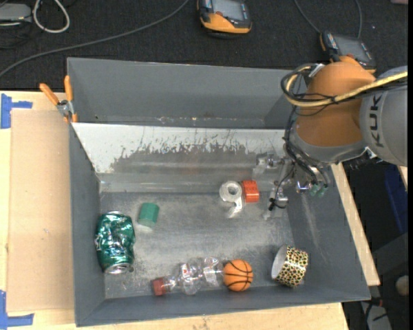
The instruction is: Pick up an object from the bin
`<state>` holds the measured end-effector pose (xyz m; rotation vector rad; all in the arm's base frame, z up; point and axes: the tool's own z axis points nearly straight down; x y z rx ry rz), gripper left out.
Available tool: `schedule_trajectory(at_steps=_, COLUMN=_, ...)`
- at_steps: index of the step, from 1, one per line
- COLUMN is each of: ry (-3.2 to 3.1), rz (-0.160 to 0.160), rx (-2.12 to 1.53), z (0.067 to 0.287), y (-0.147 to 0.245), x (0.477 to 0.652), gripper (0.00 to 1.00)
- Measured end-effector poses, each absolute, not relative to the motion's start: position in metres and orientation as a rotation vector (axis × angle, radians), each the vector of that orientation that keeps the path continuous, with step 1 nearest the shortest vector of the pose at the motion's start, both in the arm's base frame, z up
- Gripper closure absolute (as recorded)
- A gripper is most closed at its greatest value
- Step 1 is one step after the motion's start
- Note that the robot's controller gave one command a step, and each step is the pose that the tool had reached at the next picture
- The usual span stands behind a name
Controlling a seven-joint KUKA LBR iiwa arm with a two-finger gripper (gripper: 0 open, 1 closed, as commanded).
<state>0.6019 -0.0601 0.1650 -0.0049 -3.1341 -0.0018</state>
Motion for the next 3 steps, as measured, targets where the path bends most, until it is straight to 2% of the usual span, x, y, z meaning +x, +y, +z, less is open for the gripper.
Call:
schedule_trajectory(at_steps=1, ry=-3.141, rz=-0.001, rx=-0.003, z=0.169, y=-0.06, x=0.604, gripper=0.0)
schedule_trajectory(at_steps=2, ry=-3.13, rz=-0.001, rx=0.328, z=0.145, y=-0.068, x=0.606, gripper=0.0)
schedule_trajectory(at_steps=3, ry=-3.093, rz=-0.004, rx=0.547, z=0.107, y=-0.076, x=0.585, gripper=0.0)
